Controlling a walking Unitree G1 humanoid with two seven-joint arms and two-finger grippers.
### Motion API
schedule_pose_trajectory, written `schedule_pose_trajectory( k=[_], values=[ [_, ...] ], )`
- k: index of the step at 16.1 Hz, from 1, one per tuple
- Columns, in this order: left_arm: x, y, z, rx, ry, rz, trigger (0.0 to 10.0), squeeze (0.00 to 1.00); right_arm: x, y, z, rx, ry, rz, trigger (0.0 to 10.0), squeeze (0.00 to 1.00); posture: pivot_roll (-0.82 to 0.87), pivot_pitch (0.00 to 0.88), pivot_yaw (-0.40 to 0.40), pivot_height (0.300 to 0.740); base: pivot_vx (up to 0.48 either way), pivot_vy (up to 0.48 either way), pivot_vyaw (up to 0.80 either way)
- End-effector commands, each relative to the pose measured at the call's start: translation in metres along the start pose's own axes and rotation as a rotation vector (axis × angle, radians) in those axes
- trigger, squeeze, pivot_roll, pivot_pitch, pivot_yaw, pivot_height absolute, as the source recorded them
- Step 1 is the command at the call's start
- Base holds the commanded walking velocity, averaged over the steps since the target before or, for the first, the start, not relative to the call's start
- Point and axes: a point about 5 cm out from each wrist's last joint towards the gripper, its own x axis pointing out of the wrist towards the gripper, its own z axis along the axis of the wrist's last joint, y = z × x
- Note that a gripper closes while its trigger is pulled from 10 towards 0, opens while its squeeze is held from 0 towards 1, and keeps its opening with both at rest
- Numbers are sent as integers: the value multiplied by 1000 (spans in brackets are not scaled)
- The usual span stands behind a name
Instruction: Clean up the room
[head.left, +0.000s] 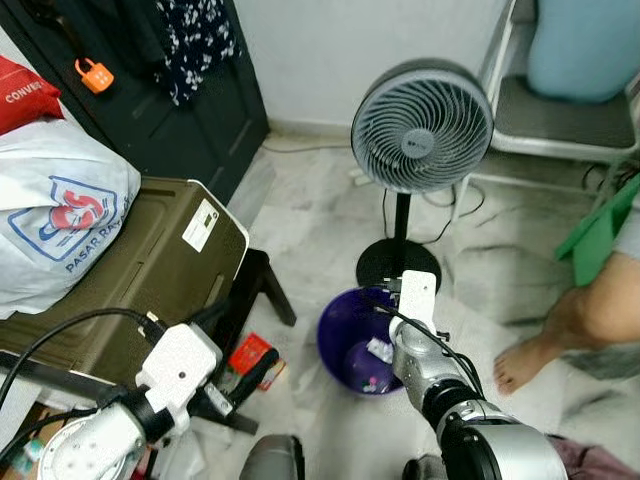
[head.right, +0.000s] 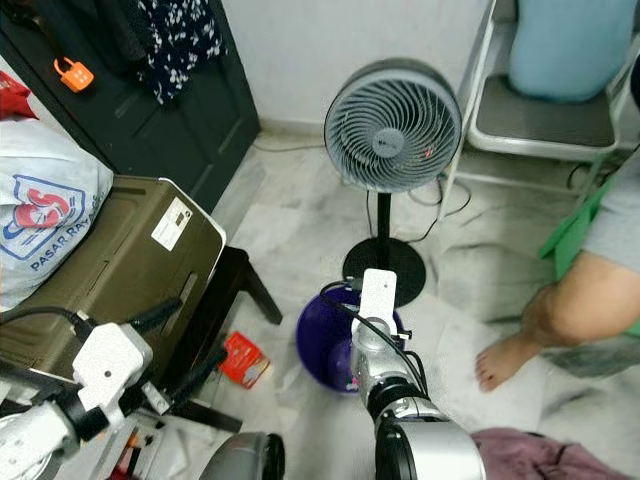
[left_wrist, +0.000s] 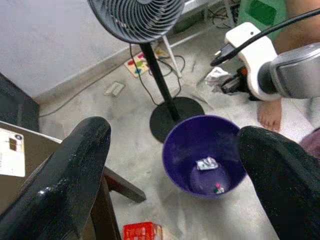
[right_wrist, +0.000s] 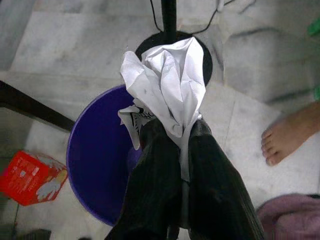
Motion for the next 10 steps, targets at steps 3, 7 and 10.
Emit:
schedule_pose_trajectory(
  k=[3,7,10],
  values=[
    [-6,3,4,4,32,3,10000,0,-7,11,-25,62,120,31,10000,0,421,210,196,740,0,0,0],
    [-9,7,2,-17,60,22,10000,0,-7,11,-22,77,100,32,10000,510,414,211,205,740,0,0,0],
    [-8,5,3,-25,61,23,10000,0,-3,8,-1,110,-18,16,10000,627,416,207,205,740,0,0,0]
  ],
)
